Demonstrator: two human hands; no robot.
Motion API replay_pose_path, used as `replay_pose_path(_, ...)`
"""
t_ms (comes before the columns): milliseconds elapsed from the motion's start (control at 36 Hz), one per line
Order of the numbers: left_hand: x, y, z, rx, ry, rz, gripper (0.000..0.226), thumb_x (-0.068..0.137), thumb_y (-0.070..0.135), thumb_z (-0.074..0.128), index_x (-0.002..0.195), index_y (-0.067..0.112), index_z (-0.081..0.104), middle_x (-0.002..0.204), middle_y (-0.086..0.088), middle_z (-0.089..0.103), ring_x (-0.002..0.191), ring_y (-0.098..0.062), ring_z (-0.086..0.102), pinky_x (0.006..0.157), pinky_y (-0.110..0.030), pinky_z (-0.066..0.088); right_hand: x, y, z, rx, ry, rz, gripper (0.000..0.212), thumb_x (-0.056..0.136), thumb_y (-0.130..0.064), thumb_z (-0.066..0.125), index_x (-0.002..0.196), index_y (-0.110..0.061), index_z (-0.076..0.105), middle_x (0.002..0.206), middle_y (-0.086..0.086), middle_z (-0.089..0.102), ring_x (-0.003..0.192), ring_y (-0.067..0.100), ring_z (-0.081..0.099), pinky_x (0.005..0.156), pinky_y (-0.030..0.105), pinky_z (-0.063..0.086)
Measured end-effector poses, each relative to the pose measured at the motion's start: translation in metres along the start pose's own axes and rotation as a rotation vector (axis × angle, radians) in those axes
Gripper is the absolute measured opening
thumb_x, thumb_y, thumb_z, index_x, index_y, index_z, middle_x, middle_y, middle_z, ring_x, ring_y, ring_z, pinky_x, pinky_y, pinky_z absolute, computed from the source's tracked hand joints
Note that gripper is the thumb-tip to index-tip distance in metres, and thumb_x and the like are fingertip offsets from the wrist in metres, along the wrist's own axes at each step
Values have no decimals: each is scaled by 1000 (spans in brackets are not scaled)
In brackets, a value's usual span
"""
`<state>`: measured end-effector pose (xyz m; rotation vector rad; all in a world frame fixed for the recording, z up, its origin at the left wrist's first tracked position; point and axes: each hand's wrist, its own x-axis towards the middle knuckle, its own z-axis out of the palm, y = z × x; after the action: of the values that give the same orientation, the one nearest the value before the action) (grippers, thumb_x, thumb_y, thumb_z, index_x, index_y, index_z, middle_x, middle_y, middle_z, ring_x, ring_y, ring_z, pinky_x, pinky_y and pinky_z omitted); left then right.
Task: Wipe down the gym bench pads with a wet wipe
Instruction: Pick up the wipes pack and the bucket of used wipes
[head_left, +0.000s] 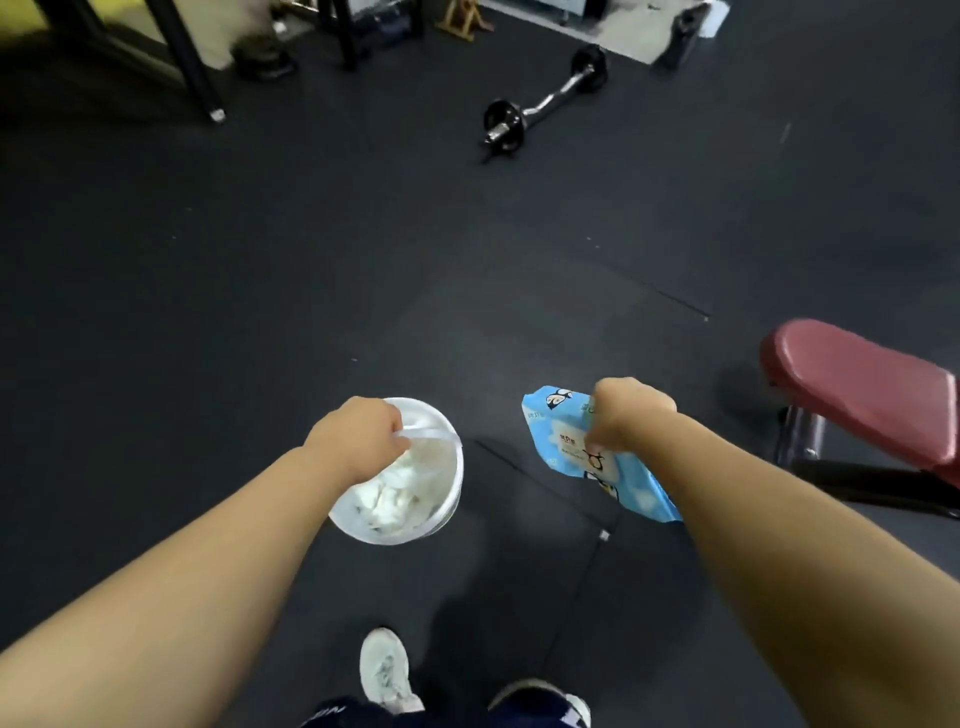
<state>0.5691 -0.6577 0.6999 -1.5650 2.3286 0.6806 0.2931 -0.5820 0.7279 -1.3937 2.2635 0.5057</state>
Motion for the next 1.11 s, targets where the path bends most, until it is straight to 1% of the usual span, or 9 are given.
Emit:
replay_pose_path(56, -2, -41, -13, -28, 27, -40, 19, 86, 34, 54, 77, 19, 61, 77, 4, 59, 69, -18, 57, 56, -27, 43, 9, -47, -15, -29, 13, -47, 19, 75, -27, 65, 87, -22, 52, 78, -5, 55, 68, 14, 56, 55, 25, 41)
replay_pose_path(167, -6, -117, -39, -57, 67, -111, 24, 86, 33, 53, 65, 22, 53, 72, 5, 56, 64, -17, 54, 52, -26, 39, 23, -139, -40, -27, 33, -136, 22, 76, -28, 67, 86, -22, 48, 79, -5, 57, 67, 11, 56, 51, 24, 40)
replay_pose_path(278, -13, -187, -63, -90, 95, -222, 18, 87, 34, 53, 75, 22, 59, 79, 5, 60, 72, -18, 60, 56, -27, 45, 37, -224, -61, -37, 46, -258, 24, 72, -28, 68, 89, -22, 52, 81, -5, 60, 70, 13, 60, 52, 23, 42)
replay_pose_path(389, -19, -252, -80, -92, 124, -350, 22, 90, 38, 51, 86, 20, 63, 85, 4, 62, 74, -17, 61, 62, -29, 49, 52, -310, -82, -115, 48, -386, 25, 69, -29, 71, 86, -21, 55, 78, -4, 62, 68, 15, 62, 50, 23, 41)
replay_pose_path(528, -19, -330, -95, -130, 124, -503, 20, 90, 35, 52, 88, 18, 62, 85, 3, 62, 74, -17, 61, 60, -29, 48, 76, -418, -100, -224, 24, -544, 28, 70, -33, 74, 85, -21, 54, 77, -4, 62, 64, 12, 62, 51, 24, 43)
replay_pose_path(667, -8, -409, -119, -227, 162, -653, 21, 88, 38, 53, 89, 19, 63, 87, 3, 62, 75, -17, 62, 71, -34, 56, 105, -530, -125, -337, -16, -683, 35, 70, -35, 76, 91, -22, 52, 81, -3, 60, 67, 12, 60, 55, 26, 44)
replay_pose_path(806, 1, -483, -146, -320, 177, -793, 26, 89, 38, 56, 105, 19, 62, 98, 3, 62, 81, -16, 61, 76, -34, 55, 132, -640, -157, -449, -10, -810, 32, 71, -33, 76, 87, -21, 51, 81, -3, 61, 66, 12, 61, 57, 25, 47)
replay_pose_path(889, 1, -527, -164, -385, 195, -873, 29, 90, 37, 55, 112, 18, 59, 106, 1, 61, 87, -19, 60, 77, -34, 54, 143, -704, -176, -525, 52, -887, 25, 71, -27, 72, 80, -22, 49, 79, -4, 58, 63, 13, 56, 52, 24, 40)
replay_pose_path(1111, -3, -646, -203, -486, 322, -1025, 31, 93, 36, 53, 117, 18, 58, 114, -4, 61, 84, -19, 55, 68, -28, 44, 155, -868, -206, -649, 99, -1014, 22, 75, -26, 68, 75, -21, 48, 77, -3, 58, 62, 13, 56, 51, 24, 40)
